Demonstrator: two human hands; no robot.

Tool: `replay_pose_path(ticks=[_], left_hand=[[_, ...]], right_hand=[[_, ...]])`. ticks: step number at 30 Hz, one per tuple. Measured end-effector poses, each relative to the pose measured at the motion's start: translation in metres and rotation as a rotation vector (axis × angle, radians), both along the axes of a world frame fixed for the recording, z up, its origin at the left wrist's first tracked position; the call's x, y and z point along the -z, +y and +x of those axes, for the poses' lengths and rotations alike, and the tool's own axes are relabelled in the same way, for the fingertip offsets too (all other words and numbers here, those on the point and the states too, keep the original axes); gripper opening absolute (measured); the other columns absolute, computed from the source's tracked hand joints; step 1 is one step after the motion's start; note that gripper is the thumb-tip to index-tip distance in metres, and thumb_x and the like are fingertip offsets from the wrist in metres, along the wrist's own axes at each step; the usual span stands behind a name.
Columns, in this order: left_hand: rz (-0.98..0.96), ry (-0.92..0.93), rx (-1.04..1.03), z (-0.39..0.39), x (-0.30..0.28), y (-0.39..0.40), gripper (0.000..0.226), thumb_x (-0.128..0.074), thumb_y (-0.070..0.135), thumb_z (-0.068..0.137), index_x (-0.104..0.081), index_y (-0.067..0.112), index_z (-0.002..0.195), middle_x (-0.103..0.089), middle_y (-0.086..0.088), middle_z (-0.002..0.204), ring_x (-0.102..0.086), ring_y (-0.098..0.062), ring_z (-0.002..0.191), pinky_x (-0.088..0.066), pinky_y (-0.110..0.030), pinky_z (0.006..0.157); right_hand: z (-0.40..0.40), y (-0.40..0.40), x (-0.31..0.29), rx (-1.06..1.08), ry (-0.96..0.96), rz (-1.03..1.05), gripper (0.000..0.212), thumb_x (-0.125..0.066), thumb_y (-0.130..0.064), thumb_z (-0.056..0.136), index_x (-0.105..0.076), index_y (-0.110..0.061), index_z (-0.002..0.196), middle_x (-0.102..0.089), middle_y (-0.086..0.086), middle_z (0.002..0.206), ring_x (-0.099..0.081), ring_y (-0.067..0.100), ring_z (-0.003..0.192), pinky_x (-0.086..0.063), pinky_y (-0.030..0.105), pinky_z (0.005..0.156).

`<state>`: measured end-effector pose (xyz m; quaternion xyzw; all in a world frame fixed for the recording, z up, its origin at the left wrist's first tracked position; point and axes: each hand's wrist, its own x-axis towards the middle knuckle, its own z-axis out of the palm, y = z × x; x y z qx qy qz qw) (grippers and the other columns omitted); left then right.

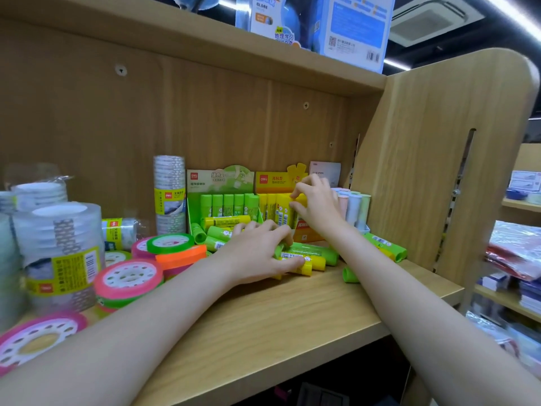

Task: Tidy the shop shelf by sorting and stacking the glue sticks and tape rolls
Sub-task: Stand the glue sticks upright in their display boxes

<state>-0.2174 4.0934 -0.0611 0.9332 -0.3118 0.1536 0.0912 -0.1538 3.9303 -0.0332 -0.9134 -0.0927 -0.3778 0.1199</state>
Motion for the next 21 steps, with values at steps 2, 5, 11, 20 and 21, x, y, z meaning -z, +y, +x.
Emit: replay_pose_path(ticks=[2,5,11,20,21], left_hand=[[0.005,-0.003,-0.002,0.0,0.0,0.0,0.045,-0.042,0.064,0.085,-0.046,0.029,0.113,-0.048,0.002,0.12,-0.042,-0.025,0.114,-0.025,-0.042,0.104],[0.021,-0.022,0.0,0.002,0.0,-0.001,0.047,-0.041,0.064,0.086,-0.046,0.028,0.115,-0.047,0.001,0.123,-0.042,-0.025,0.116,-0.025,-0.041,0.104],[0.033,-0.003,0.007,0.003,-0.001,0.002,0.048,-0.039,0.065,0.086,-0.045,0.028,0.117,-0.047,0.001,0.123,-0.042,-0.024,0.115,-0.025,-0.043,0.104],[0.029,0.003,0.009,0.0,-0.001,0.001,0.048,-0.039,0.065,0.086,-0.045,0.029,0.117,-0.048,0.002,0.123,-0.043,-0.023,0.115,-0.026,-0.042,0.105],[0.028,0.004,0.011,-0.001,-0.001,0.001,0.048,-0.039,0.065,0.086,-0.045,0.029,0.117,-0.048,0.002,0.123,-0.043,-0.023,0.115,-0.026,-0.041,0.105]], right_hand=[[0.001,-0.006,0.003,-0.035,-0.028,0.039,0.015,-0.057,-0.024,0.09,-0.066,-0.016,0.099,-0.048,0.005,0.116,-0.04,0.022,0.116,-0.033,0.039,0.091],[0.001,-0.008,-0.005,-0.12,-0.133,0.14,0.019,-0.056,-0.023,0.092,-0.071,-0.012,0.095,-0.055,0.008,0.11,-0.046,0.024,0.11,-0.036,0.038,0.092],[-0.046,-0.051,-0.058,-0.163,0.208,0.226,0.021,-0.052,-0.021,0.093,-0.069,-0.007,0.095,-0.066,0.008,0.094,-0.059,0.024,0.092,-0.041,0.031,0.076],[-0.122,-0.095,-0.011,-0.062,0.83,-0.011,0.03,-0.076,-0.027,0.075,-0.057,-0.029,0.098,-0.059,-0.006,0.1,-0.054,0.007,0.082,-0.046,0.028,0.081],[-0.12,-0.095,-0.006,-0.051,0.764,0.016,0.028,-0.077,-0.027,0.074,-0.057,-0.031,0.093,-0.06,-0.008,0.097,-0.054,0.008,0.083,-0.045,0.027,0.079]])
